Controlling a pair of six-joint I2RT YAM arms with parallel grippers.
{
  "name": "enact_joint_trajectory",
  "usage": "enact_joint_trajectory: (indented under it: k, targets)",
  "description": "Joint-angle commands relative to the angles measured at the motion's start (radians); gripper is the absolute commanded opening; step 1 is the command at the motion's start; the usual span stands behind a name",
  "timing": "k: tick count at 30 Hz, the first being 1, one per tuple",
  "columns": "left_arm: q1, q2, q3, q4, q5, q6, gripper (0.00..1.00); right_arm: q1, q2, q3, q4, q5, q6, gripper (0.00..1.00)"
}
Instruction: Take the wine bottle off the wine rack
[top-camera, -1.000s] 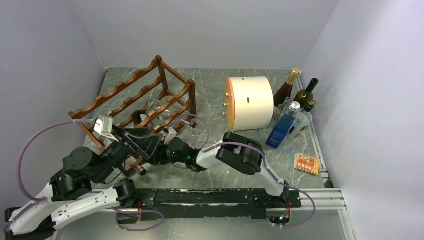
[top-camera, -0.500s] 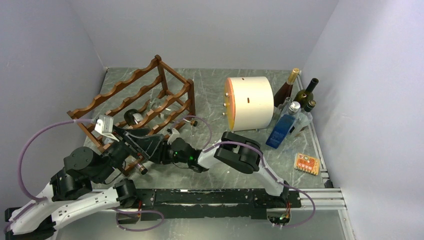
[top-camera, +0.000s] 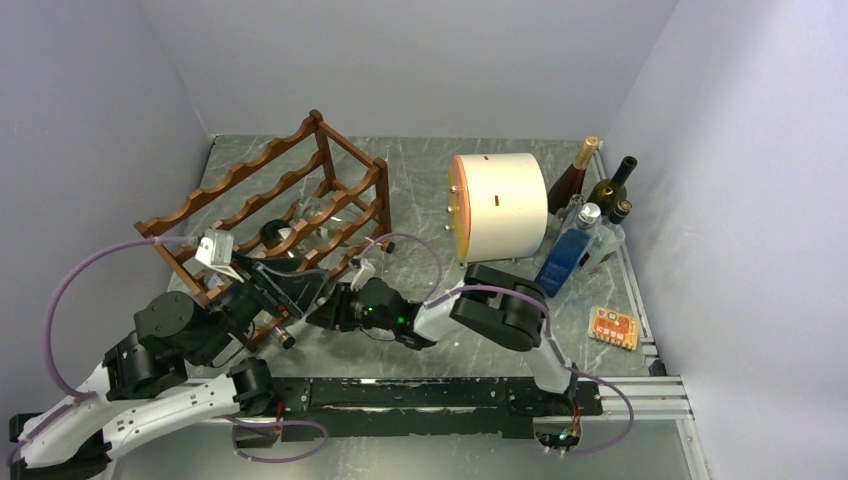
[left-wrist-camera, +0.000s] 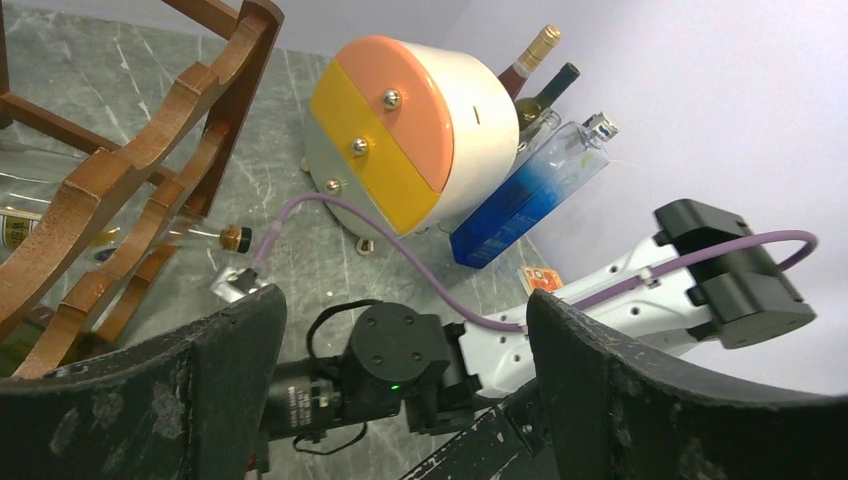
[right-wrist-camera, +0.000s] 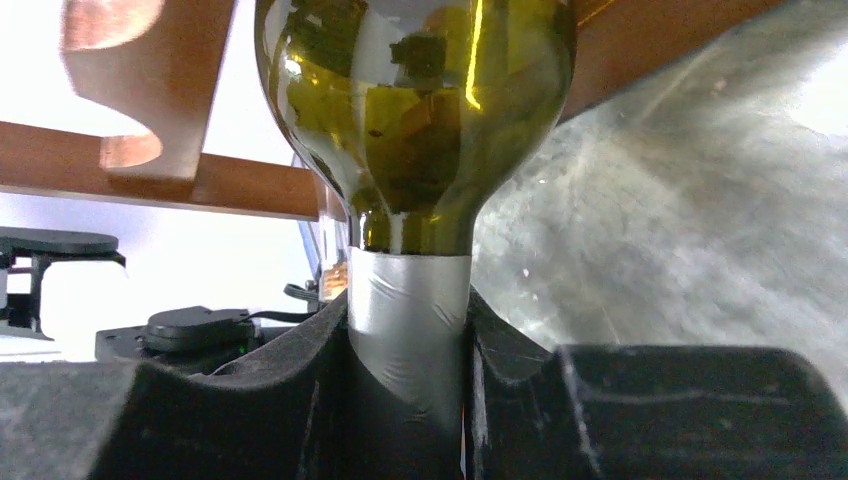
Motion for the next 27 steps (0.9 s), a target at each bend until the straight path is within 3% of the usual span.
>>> enact_joint_trajectory:
  k: [1, 11, 15, 20, 27]
  targets:
    - [-0.005, 0.024, 0.020, -0.004, 0.017, 0.000, 0.93, -0.012, -0.141, -0.054, 0.108, 0.070, 0.005, 0.00]
    - [-0.005, 0.026, 0.029, -0.010, 0.016, 0.002, 0.94, -0.014, -0.281, -0.241, 0.085, -0.035, -0.013, 0.00]
    - [-0.006, 0.032, 0.010, 0.025, 0.022, 0.003, 0.94, -0.010, -0.296, -0.216, -0.010, -0.083, -0.044, 0.00]
    - [-0.005, 0.075, 0.011, 0.053, 0.041, 0.010, 0.94, -0.003, -0.284, -0.224, 0.012, -0.121, -0.034, 0.00]
    - [-0.005, 0.098, 0.020, 0.039, 0.037, 0.010, 0.94, 0.001, -0.397, -0.289, -0.088, -0.121, -0.099, 0.00]
